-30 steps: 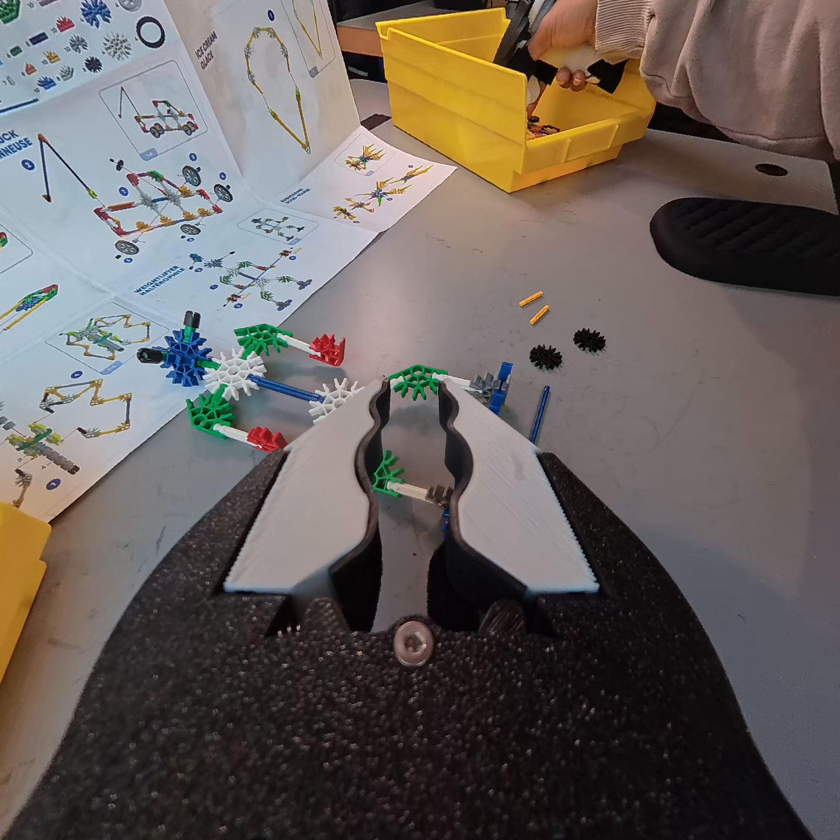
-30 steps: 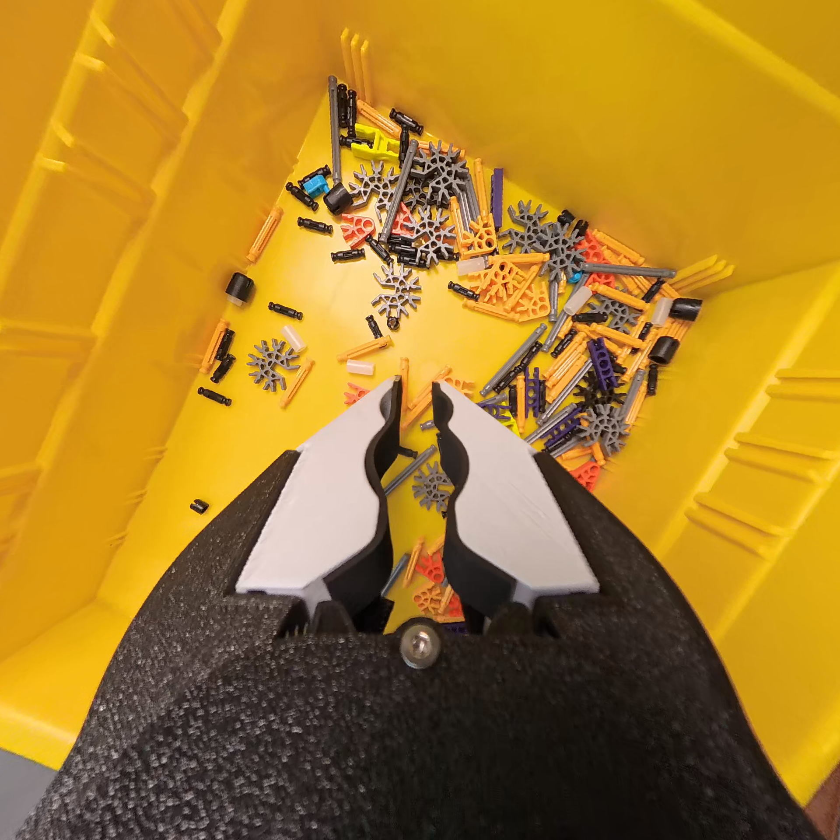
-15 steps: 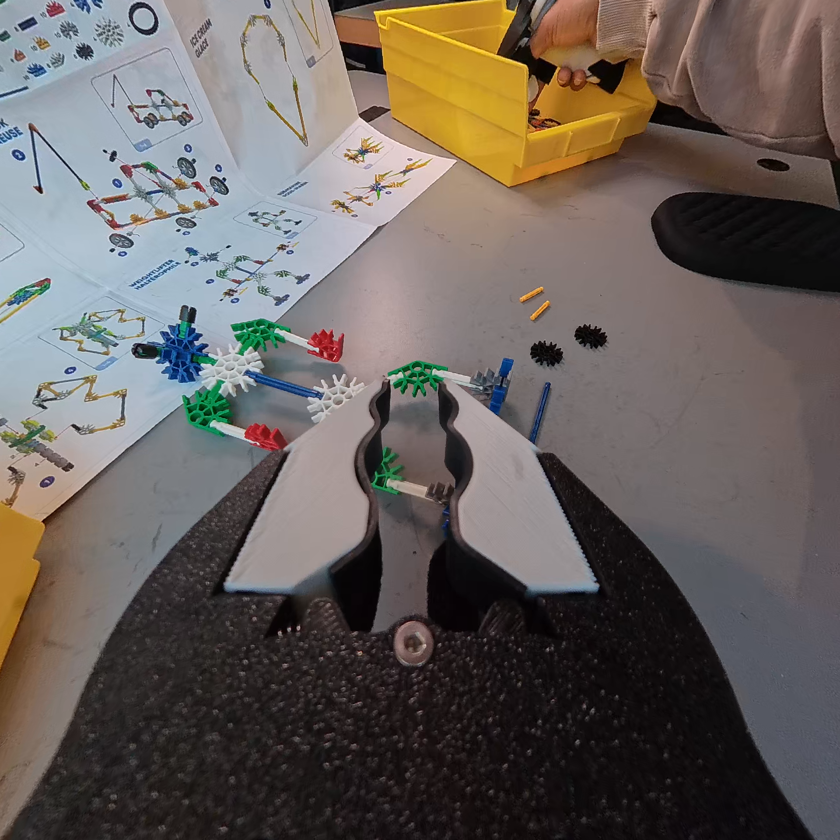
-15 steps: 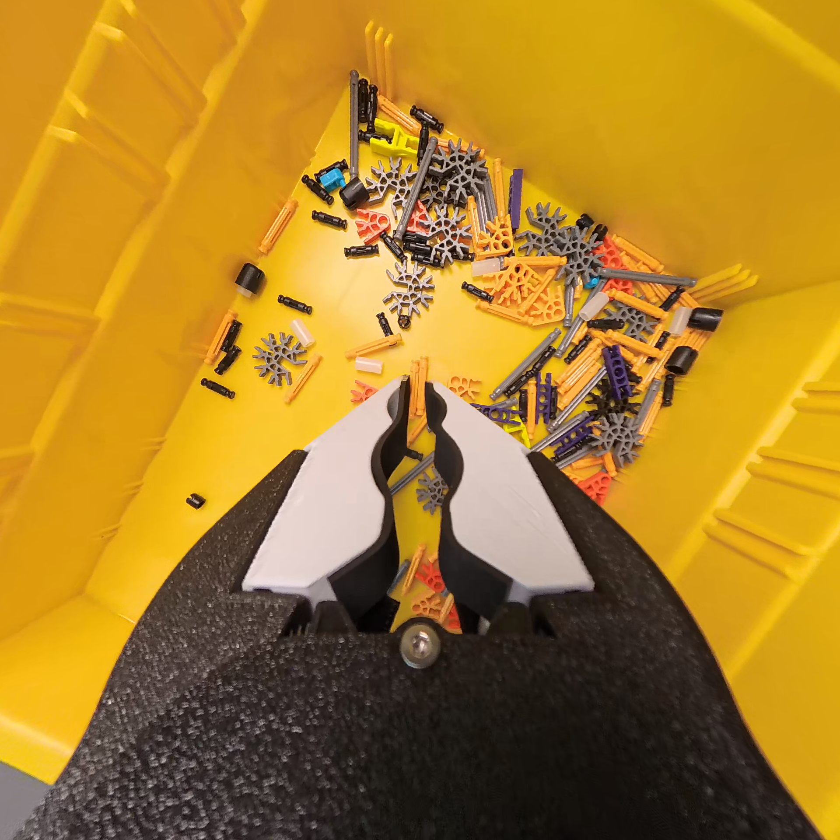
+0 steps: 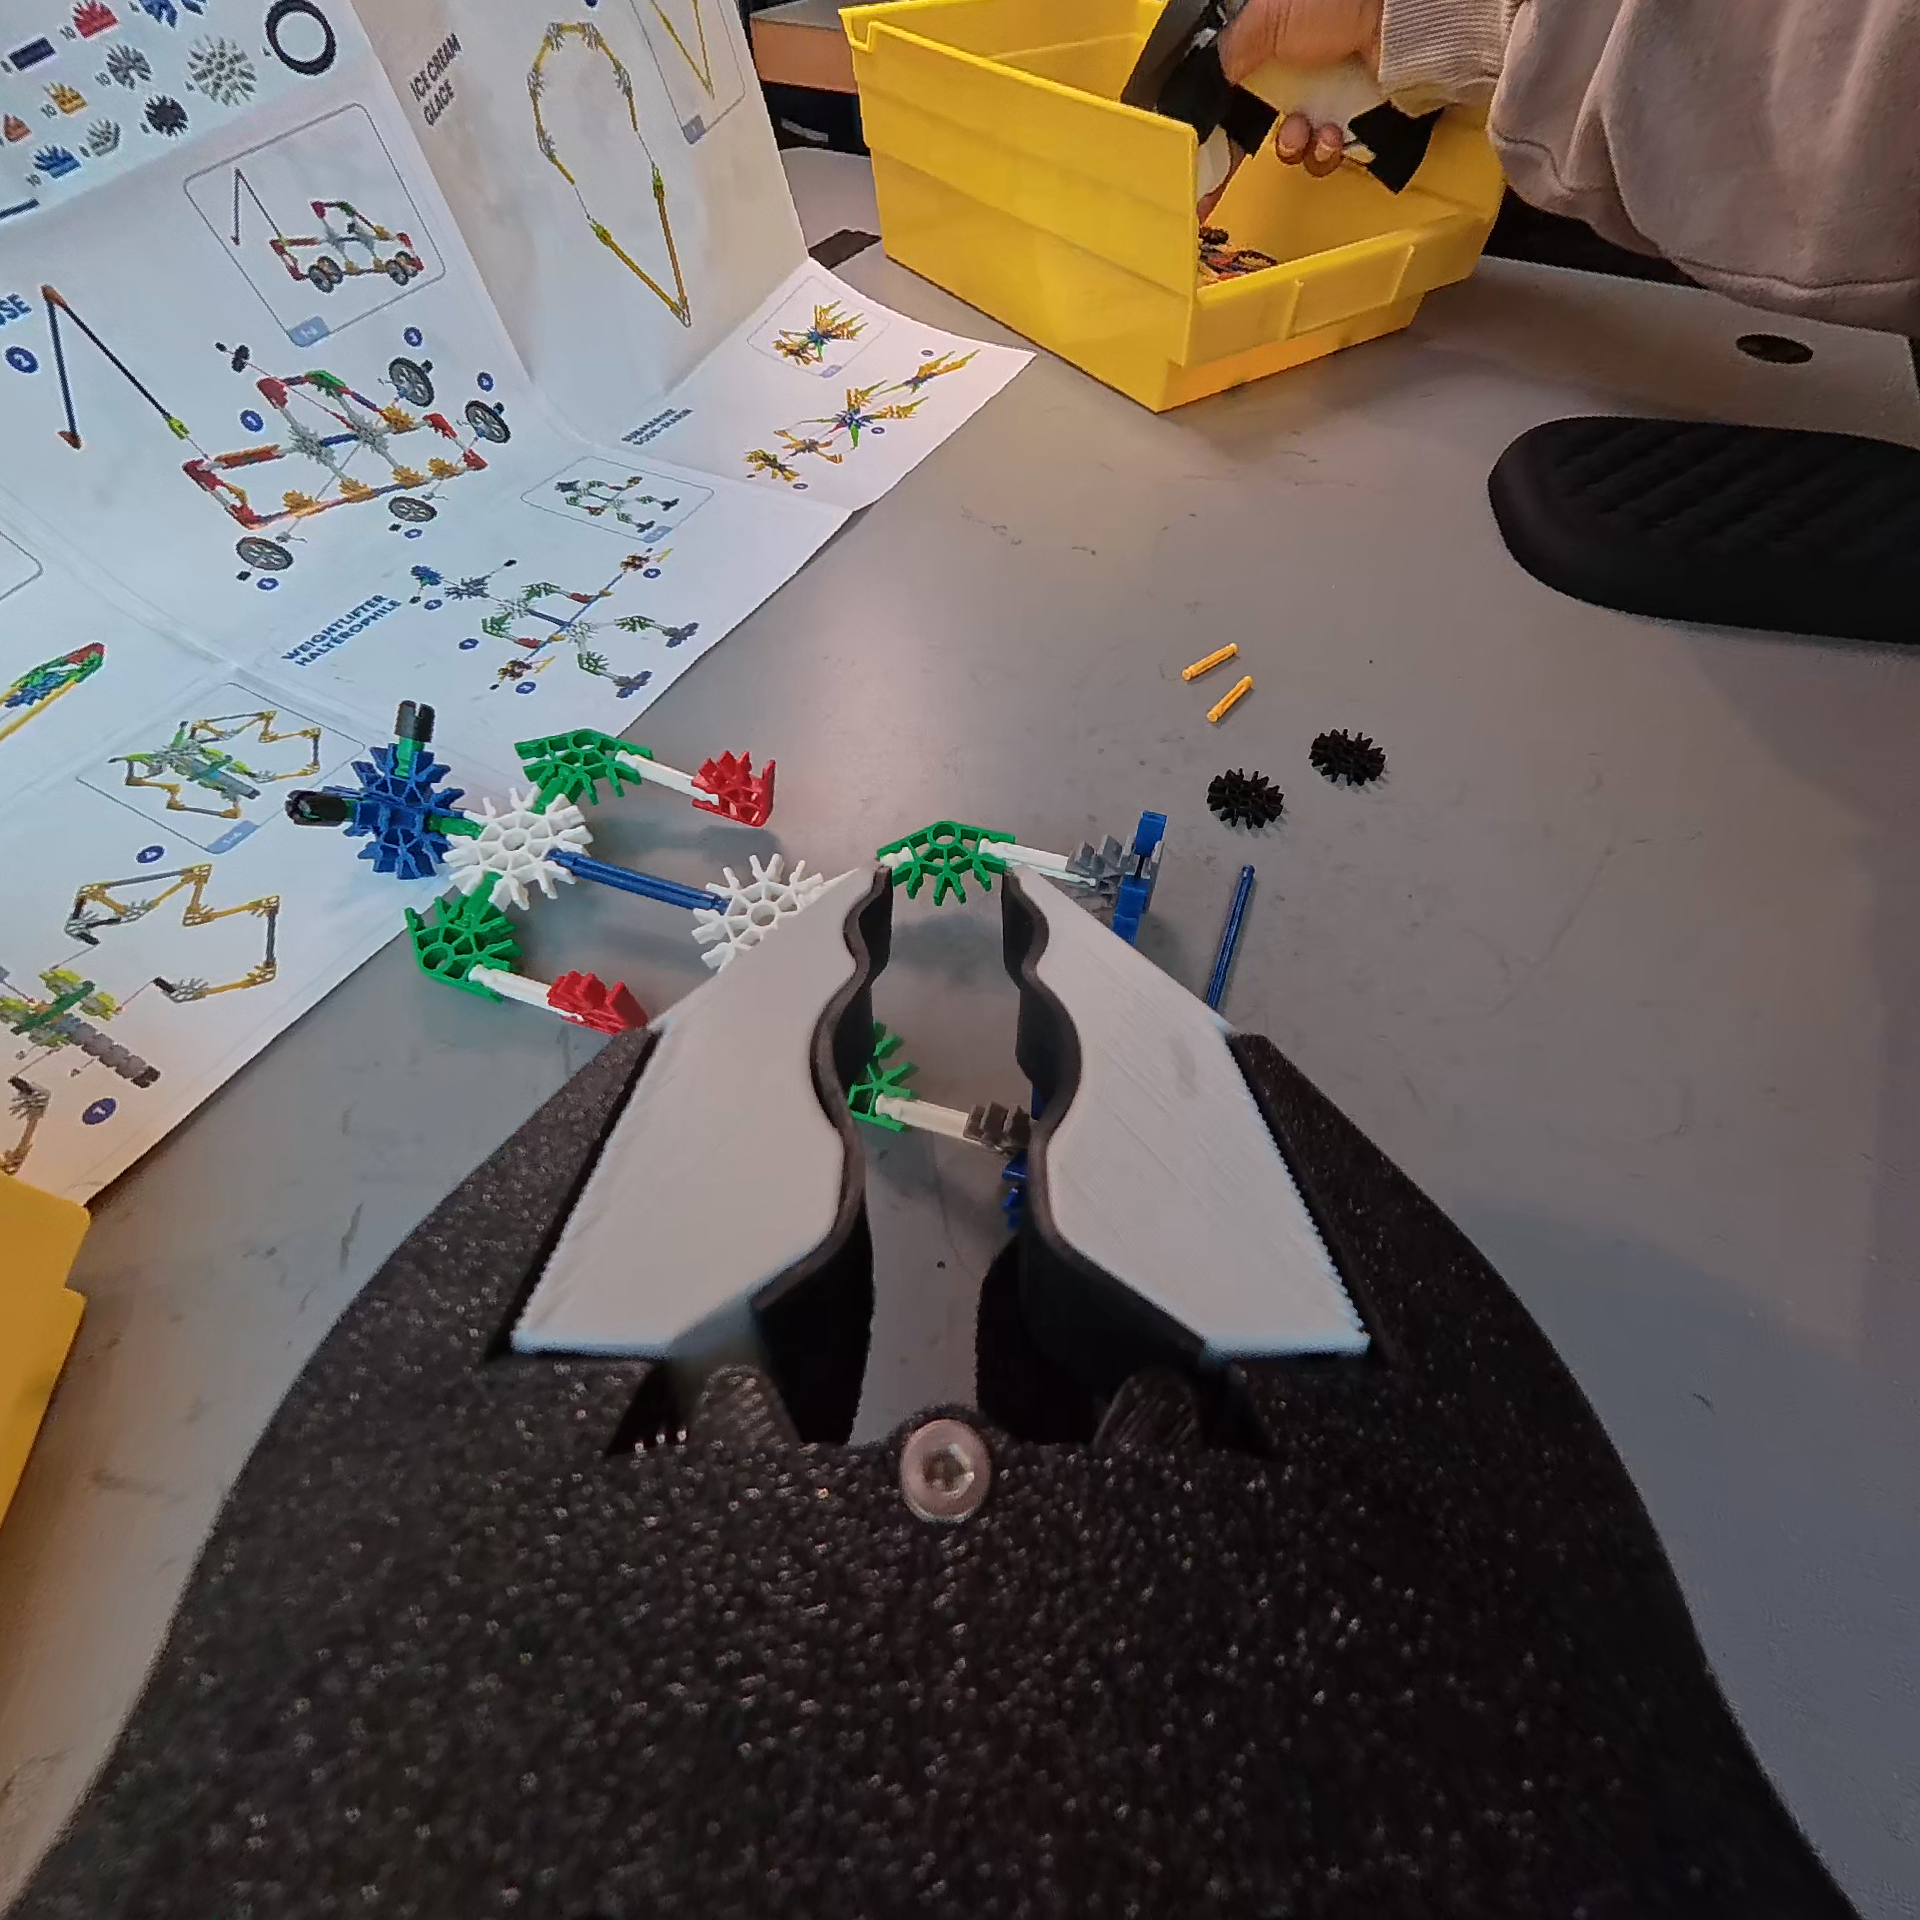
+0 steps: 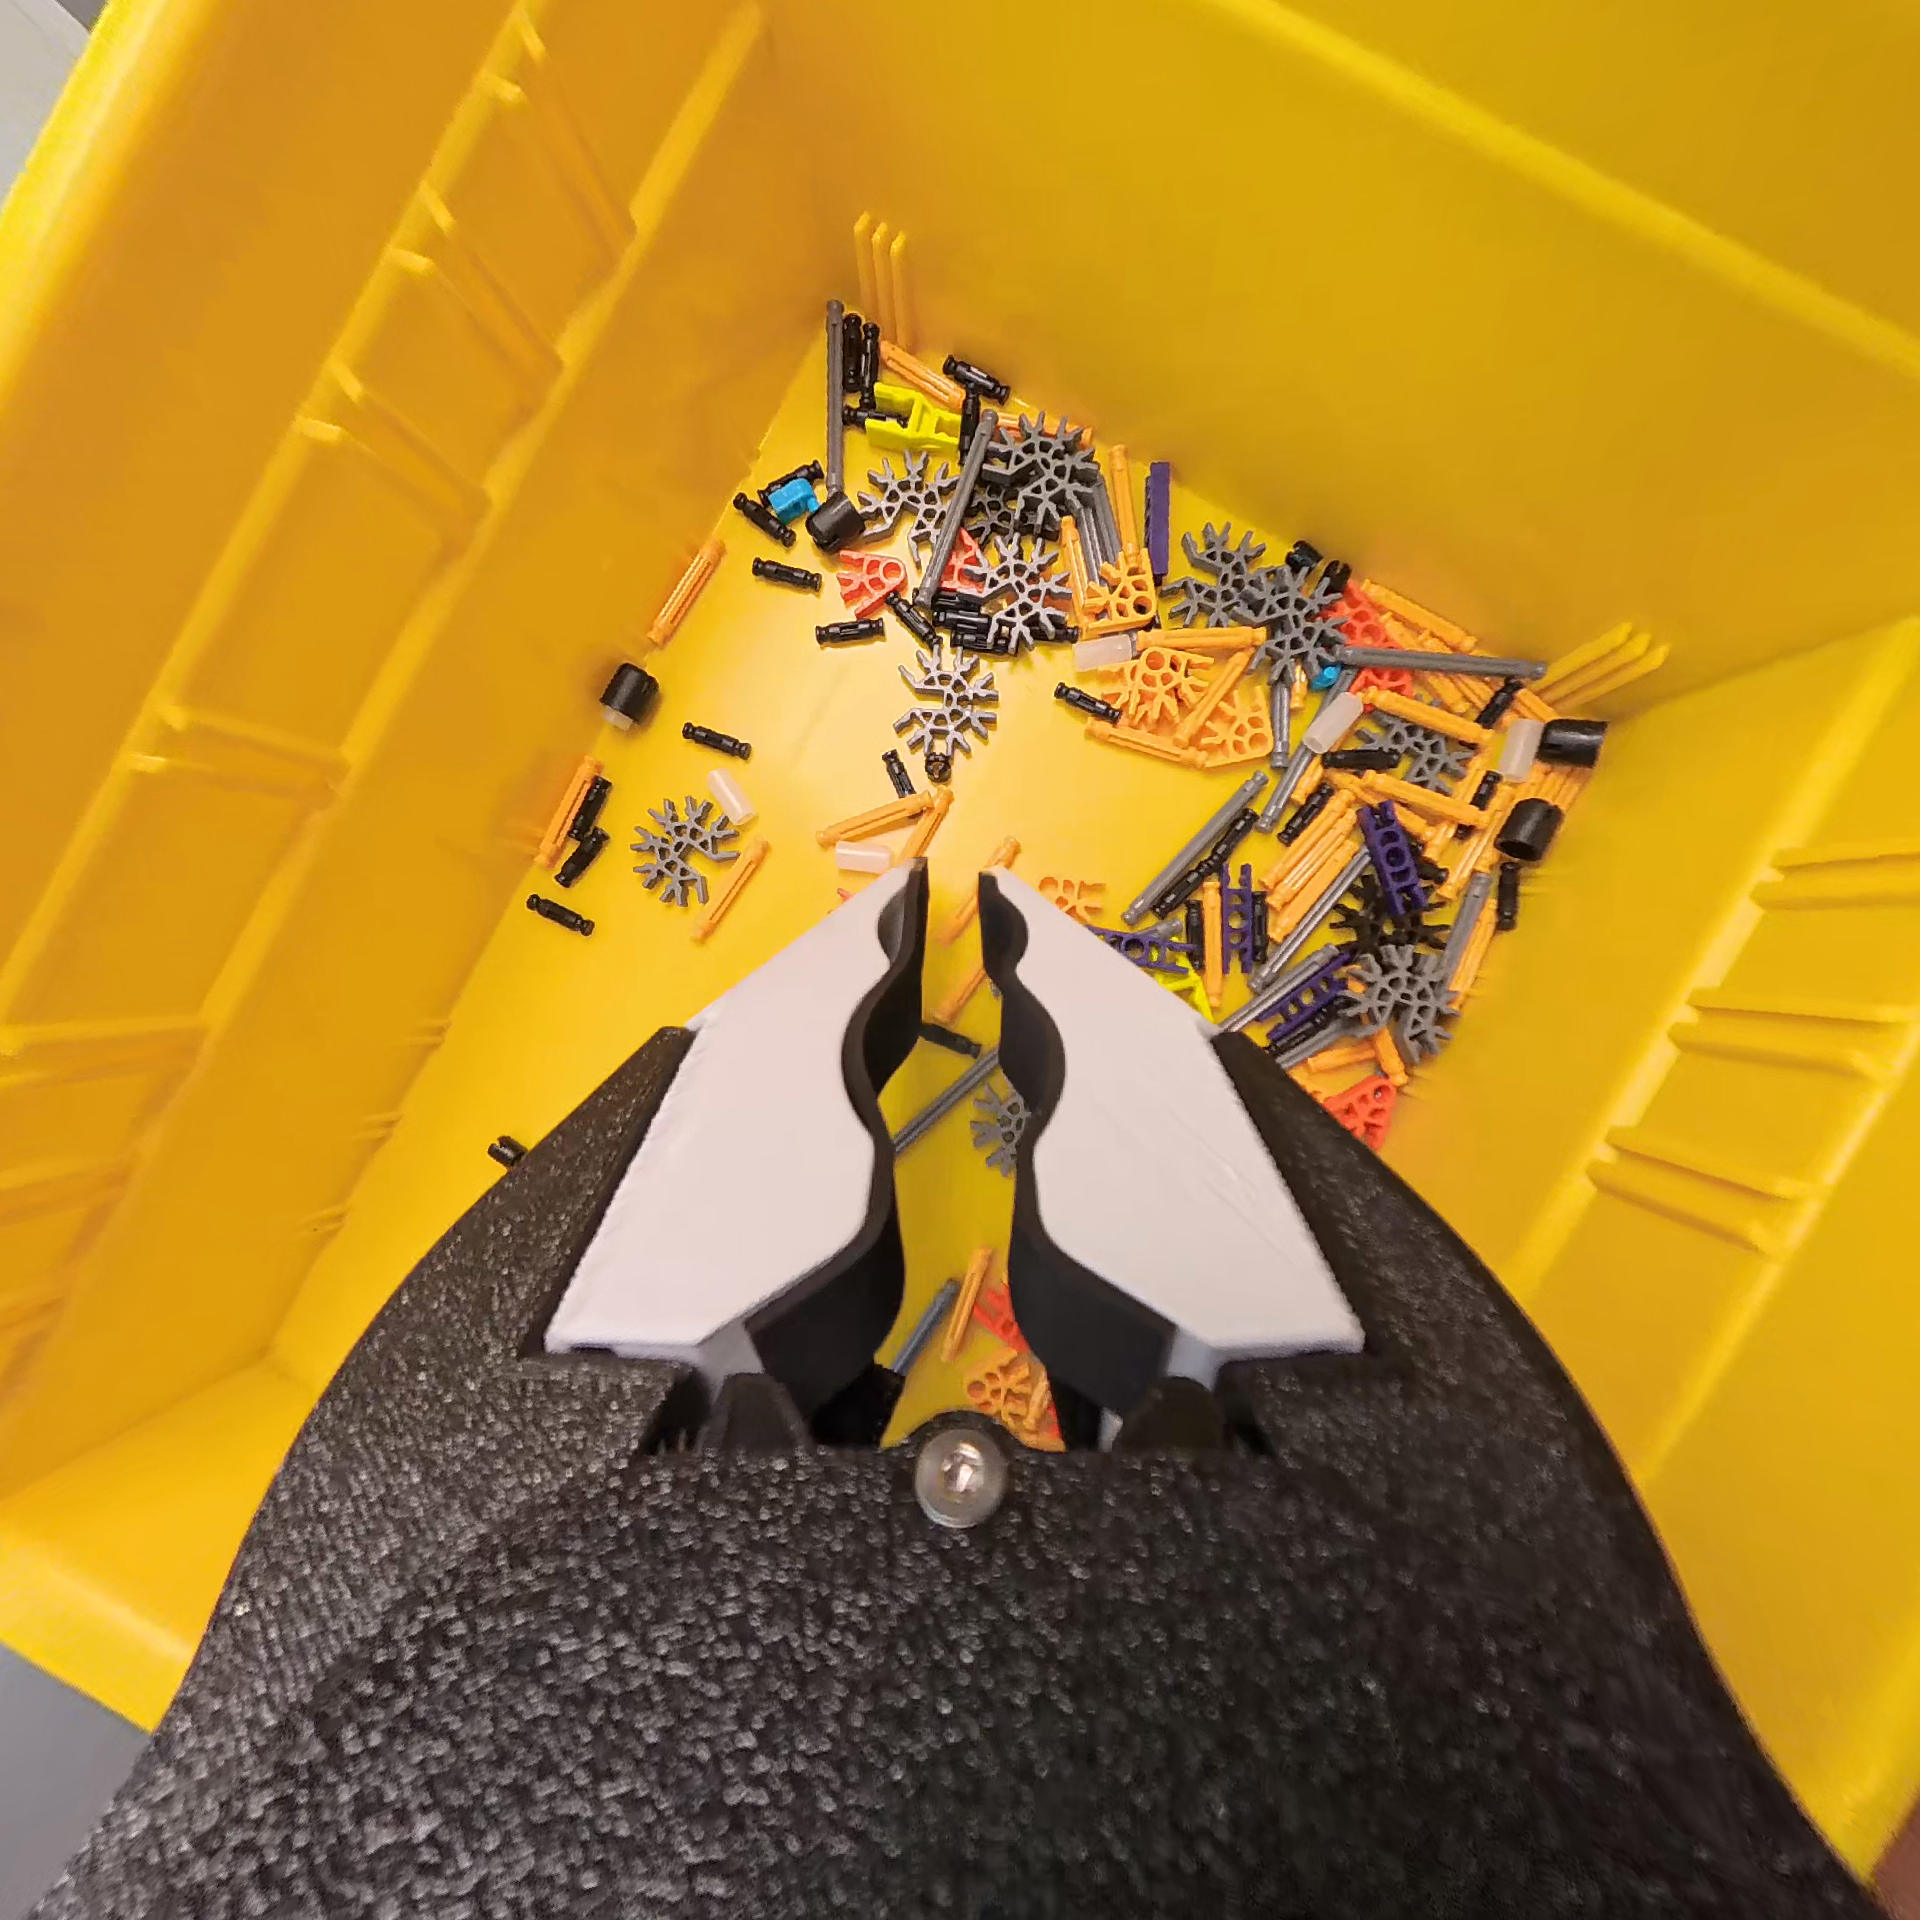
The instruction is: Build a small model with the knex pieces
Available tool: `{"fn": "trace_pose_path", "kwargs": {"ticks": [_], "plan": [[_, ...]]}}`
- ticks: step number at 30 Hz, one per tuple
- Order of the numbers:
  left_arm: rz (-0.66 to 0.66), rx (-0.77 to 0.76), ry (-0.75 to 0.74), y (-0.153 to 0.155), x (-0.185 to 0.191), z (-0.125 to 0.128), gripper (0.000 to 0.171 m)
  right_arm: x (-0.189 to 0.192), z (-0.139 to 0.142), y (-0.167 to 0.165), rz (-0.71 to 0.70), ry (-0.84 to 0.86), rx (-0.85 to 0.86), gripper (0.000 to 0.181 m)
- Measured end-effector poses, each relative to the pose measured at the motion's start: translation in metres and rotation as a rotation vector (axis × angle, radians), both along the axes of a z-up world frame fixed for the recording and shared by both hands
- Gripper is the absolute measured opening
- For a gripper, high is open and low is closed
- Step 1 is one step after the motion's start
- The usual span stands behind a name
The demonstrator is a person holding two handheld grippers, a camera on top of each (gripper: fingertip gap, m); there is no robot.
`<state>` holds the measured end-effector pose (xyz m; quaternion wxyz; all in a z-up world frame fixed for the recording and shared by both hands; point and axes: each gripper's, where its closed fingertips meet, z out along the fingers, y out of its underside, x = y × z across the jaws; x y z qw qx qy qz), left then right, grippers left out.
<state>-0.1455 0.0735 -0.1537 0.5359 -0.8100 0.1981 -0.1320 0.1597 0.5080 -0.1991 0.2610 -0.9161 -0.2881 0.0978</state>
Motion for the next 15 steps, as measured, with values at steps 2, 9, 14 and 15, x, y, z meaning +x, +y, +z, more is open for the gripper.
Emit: {"fn": "trace_pose_path", "kwargs": {"ticks": [2,9,14,15], "plan": [[0.001,-0.005,-0.001,0.0,0.0,-0.001,0.019,0.001,-0.008,-0.001,-0.007,-0.029,-0.028,0.012],[0.005,-0.011,-0.008,0.001,-0.002,-0.003,0.019,-0.001,-0.014,0.001,-0.024,-0.054,-0.036,0.014],[-0.003,-0.014,0.0,0.0,0.0,-0.004,0.019,0.0,-0.014,0.002,-0.024,-0.063,-0.037,0.008],[-0.002,-0.013,0.001,0.0,0.0,-0.004,0.019,-0.001,-0.014,0.002,-0.023,-0.063,-0.036,0.007]]}}
